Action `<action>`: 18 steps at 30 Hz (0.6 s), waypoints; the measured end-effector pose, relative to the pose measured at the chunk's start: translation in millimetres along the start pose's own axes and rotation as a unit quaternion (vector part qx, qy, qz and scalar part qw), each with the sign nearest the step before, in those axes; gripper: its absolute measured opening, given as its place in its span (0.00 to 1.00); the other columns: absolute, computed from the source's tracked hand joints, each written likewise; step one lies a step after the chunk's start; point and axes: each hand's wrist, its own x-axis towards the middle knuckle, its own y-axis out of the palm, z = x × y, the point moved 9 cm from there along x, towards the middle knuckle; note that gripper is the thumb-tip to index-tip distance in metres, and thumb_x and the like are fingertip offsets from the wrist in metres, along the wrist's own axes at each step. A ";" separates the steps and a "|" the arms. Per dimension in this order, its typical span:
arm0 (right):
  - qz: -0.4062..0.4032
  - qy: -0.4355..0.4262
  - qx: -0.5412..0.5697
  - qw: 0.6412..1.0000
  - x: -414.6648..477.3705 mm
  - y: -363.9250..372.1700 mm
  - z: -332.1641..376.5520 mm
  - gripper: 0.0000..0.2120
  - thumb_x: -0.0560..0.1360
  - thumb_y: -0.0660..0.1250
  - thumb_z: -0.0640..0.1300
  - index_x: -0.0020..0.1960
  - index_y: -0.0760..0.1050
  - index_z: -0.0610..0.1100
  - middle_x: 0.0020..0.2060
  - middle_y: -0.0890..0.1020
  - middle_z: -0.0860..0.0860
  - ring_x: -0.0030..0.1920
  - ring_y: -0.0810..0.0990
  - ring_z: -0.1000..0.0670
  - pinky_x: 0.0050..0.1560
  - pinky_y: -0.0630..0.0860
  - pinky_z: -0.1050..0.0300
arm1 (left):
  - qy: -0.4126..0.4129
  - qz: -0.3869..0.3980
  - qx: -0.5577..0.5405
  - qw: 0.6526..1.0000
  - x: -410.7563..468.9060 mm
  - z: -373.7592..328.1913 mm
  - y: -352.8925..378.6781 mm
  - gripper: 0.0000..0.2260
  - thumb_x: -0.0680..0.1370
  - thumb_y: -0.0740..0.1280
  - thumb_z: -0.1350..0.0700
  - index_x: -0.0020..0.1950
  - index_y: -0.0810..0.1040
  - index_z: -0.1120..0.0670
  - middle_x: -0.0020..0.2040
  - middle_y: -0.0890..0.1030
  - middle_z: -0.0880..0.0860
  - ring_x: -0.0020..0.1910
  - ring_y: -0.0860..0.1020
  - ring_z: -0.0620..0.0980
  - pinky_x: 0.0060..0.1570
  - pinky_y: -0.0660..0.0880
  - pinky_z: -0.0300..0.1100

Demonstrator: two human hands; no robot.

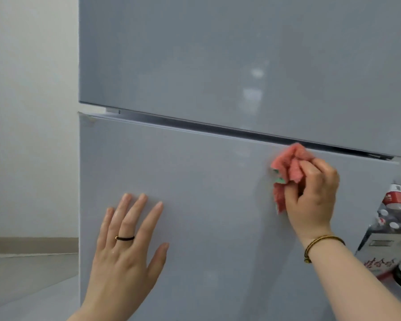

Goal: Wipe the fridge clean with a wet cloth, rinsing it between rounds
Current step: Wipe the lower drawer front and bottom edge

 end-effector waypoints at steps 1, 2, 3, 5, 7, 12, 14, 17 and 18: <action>-0.016 0.059 -0.018 0.998 -17.4 -5.9 -20.9 0.11 0.70 0.57 0.38 0.52 0.66 0.39 0.49 0.74 0.37 0.48 0.66 0.43 0.49 0.63 0.51 | 0.006 0.001 -0.003 1.000 -7.9 -6.5 6.1 0.21 0.79 0.48 0.44 0.68 0.62 0.50 0.65 0.66 0.55 0.75 0.47 0.43 0.72 0.49 0.45; -0.019 0.105 -0.033 0.994 -37.6 -9.7 -34.5 0.11 0.70 0.55 0.37 0.52 0.66 0.38 0.47 0.76 0.33 0.48 0.67 0.42 0.49 0.63 0.49 | 0.015 0.001 0.000 1.000 -13.9 -11.6 11.3 0.20 0.79 0.48 0.44 0.68 0.62 0.50 0.65 0.66 0.55 0.75 0.48 0.43 0.72 0.50 0.44; -0.009 0.132 -0.035 0.991 -61.9 -8.9 -41.3 0.12 0.70 0.54 0.37 0.51 0.68 0.37 0.45 0.76 0.32 0.47 0.68 0.41 0.48 0.65 0.48 | 0.019 0.006 0.004 1.000 -21.1 -17.7 17.6 0.20 0.79 0.48 0.45 0.68 0.63 0.50 0.65 0.66 0.56 0.75 0.48 0.43 0.71 0.50 0.44; 0.042 0.114 -0.011 0.992 -101.9 -0.2 -28.7 0.14 0.72 0.54 0.40 0.48 0.74 0.34 0.43 0.76 0.35 0.42 0.74 0.39 0.44 0.72 0.48 | 0.026 0.014 0.020 0.999 -29.0 -26.1 26.3 0.20 0.79 0.47 0.45 0.66 0.65 0.52 0.66 0.65 0.57 0.75 0.47 0.44 0.71 0.50 0.44; 0.087 -0.045 0.017 0.995 -128.7 7.4 18.0 0.12 0.78 0.54 0.45 0.50 0.74 0.39 0.47 0.73 0.41 0.44 0.74 0.42 0.44 0.72 0.51 | 0.035 0.018 0.046 0.998 -32.1 -32.7 30.3 0.20 0.79 0.46 0.46 0.65 0.66 0.53 0.66 0.65 0.57 0.75 0.46 0.44 0.71 0.51 0.44; 0.097 -0.316 0.033 0.943 -103.7 23.9 72.9 0.08 0.79 0.52 0.45 0.52 0.69 0.49 0.50 0.69 0.50 0.45 0.69 0.49 0.45 0.65 0.55 | 0.023 0.021 0.070 0.997 -22.2 -27.9 23.6 0.22 0.79 0.45 0.44 0.65 0.65 0.54 0.66 0.64 0.58 0.75 0.48 0.48 0.72 0.47 0.43; 0.046 -0.253 0.022 0.966 -65.3 14.7 39.5 0.07 0.78 0.53 0.47 0.51 0.68 0.46 0.49 0.68 0.48 0.44 0.69 0.48 0.45 0.65 0.54 | 0.032 0.020 0.079 0.996 -15.7 -31.7 22.4 0.22 0.79 0.44 0.44 0.65 0.65 0.55 0.66 0.64 0.58 0.71 0.53 0.53 0.72 0.47 0.44; -0.049 0.004 -0.010 0.999 -26.5 -7.6 -41.0 0.09 0.72 0.56 0.40 0.52 0.67 0.42 0.50 0.71 0.41 0.47 0.67 0.44 0.47 0.64 0.51 | 0.029 0.017 0.094 0.995 -12.1 -36.0 26.8 0.23 0.79 0.44 0.43 0.65 0.65 0.55 0.67 0.64 0.58 0.73 0.51 0.52 0.72 0.47 0.46; -0.085 0.120 -0.005 0.989 -24.3 -14.8 -63.1 0.12 0.70 0.56 0.38 0.54 0.67 0.42 0.50 0.73 0.36 0.49 0.67 0.42 0.49 0.63 0.51 | 0.017 0.016 0.089 0.996 -12.6 -36.1 28.5 0.23 0.79 0.43 0.43 0.65 0.65 0.54 0.67 0.64 0.58 0.75 0.48 0.49 0.72 0.47 0.47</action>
